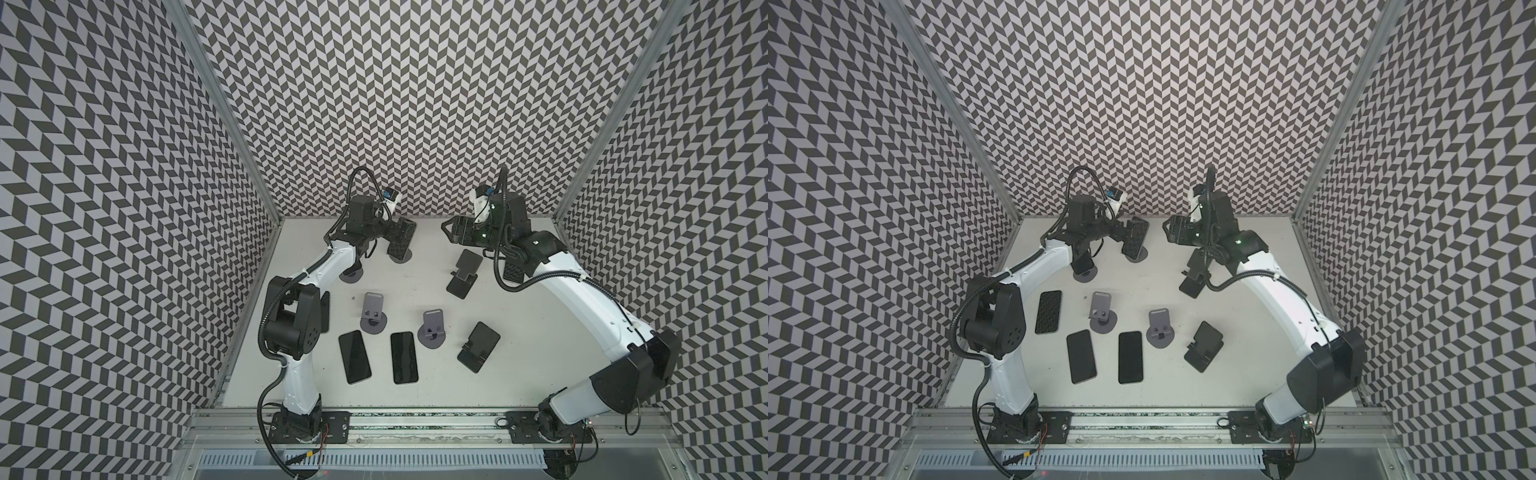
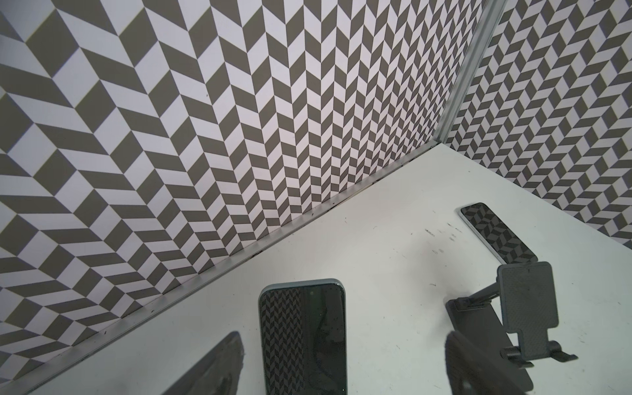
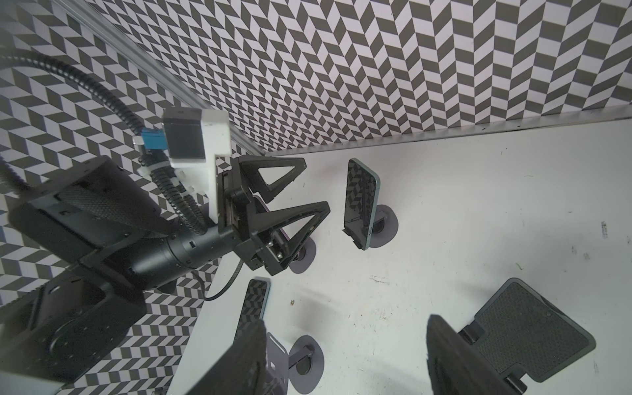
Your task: Remove the phone from the phone stand
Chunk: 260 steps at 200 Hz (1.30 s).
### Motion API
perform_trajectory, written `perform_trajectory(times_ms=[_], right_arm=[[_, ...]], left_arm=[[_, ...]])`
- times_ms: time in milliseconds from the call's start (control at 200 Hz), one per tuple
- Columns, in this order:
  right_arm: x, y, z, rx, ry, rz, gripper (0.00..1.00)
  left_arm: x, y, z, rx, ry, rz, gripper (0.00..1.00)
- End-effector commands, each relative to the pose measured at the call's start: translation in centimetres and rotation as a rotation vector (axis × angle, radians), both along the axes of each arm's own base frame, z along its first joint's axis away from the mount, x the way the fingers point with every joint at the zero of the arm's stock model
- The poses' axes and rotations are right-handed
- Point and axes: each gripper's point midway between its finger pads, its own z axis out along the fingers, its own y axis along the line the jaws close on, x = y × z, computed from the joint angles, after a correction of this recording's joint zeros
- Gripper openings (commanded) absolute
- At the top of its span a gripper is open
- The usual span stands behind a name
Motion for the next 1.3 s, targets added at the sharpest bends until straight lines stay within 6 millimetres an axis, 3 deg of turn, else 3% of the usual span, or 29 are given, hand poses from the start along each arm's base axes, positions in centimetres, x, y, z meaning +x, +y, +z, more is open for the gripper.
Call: perform_trajectory(times_ms=[0, 140, 310, 496, 696, 916, 1297], right_arm=[[0.0, 0.7, -0.3, 0.042, 0.022, 0.010, 0.70], [0.0, 1.1, -1.7, 0.062, 0.083, 0.011, 0.70], [0.0, 1.6, -1.9, 0.083, 0.113, 0.014, 0.69], [-0.2, 1.8, -0.9, 0.089, 0.109, 0.028, 0.70], [0.0, 1.7, -2.4, 0.056, 0.124, 0.031, 0.70], [0.9, 3.4, -3.3, 0.065, 0.174, 0.088, 0.70], [1.5, 4.0, -1.9, 0.047, 0.156, 0.124, 0.69]], left_arm=[[0.7, 0.2, -0.5, 0.020, -0.023, 0.008, 0.94], [1.3, 1.0, -1.5, 0.006, -0.015, 0.020, 0.97], [2.2, 1.6, -2.4, 0.019, -0.018, 0.033, 0.98], [2.2, 1.2, -3.2, -0.001, -0.002, 0.025, 0.99], [1.8, 0.8, -4.2, -0.026, 0.015, 0.012, 1.00], [2.4, 1.1, -4.2, 0.000, -0.007, 0.023, 1.00], [2.4, 0.3, -3.8, 0.011, -0.043, 0.017, 1.00]])
